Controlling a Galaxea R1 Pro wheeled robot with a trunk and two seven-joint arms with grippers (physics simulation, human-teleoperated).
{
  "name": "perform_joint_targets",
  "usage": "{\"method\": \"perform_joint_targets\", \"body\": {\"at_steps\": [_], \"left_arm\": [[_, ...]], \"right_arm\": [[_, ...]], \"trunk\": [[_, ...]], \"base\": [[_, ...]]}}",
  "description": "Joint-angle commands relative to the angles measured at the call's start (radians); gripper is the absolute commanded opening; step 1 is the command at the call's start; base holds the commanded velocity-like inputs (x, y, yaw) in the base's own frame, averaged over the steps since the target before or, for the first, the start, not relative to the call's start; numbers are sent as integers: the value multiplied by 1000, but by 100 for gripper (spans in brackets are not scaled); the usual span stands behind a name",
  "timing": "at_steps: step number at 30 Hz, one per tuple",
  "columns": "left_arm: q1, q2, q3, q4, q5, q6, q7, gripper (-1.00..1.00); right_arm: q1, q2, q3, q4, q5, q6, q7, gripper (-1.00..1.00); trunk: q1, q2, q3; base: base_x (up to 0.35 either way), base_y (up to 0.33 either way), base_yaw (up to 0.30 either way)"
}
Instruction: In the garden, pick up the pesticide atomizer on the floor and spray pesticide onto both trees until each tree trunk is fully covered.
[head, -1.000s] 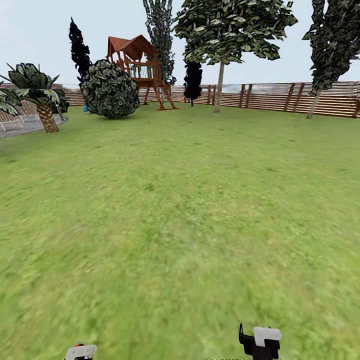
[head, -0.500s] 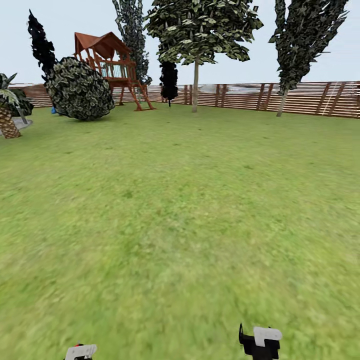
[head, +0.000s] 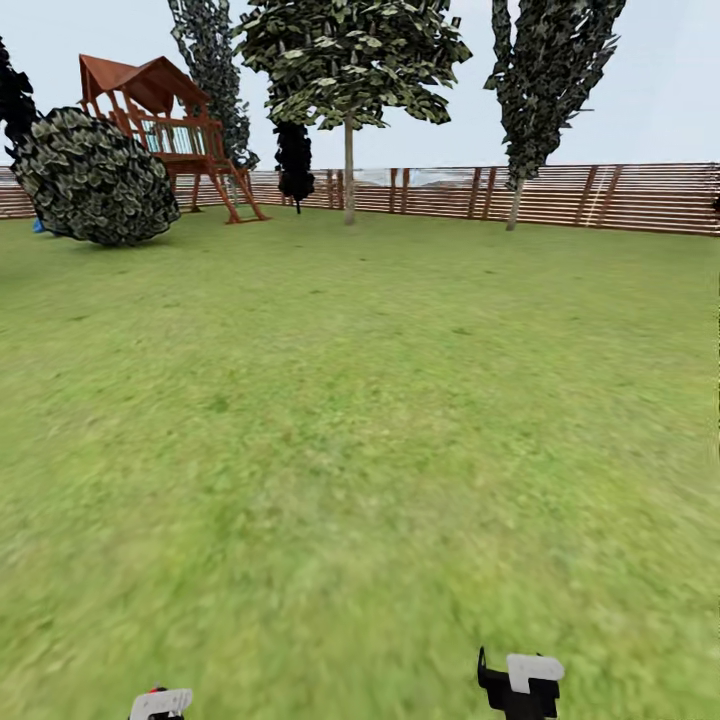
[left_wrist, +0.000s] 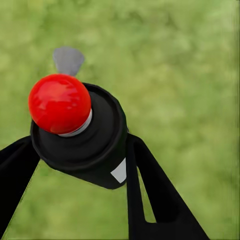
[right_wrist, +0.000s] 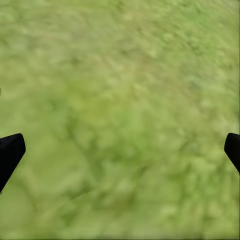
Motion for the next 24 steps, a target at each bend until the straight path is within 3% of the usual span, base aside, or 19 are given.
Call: {"method": "perform_joint_targets", "body": {"at_steps": [1, 8, 24], "left_arm": [[-1, 0, 9, 1, 3, -2, -10, -100], [-1, 0, 10, 2, 2, -2, -10, -100], [-1, 1, 12, 2, 3, 0, -8, -100]], "right_arm": [[-1, 0, -7, 1, 11, -2, -4, 100], [-1, -6, -6, 1, 16, -2, -3, 100], [-1, 0, -6, 1, 16, -2, -5, 100]], "trunk": [[0, 0, -1], [0, 0, -1], [0, 0, -1]], "base": [[211, 160, -43], [286, 165, -7], [337, 7, 23]]}}
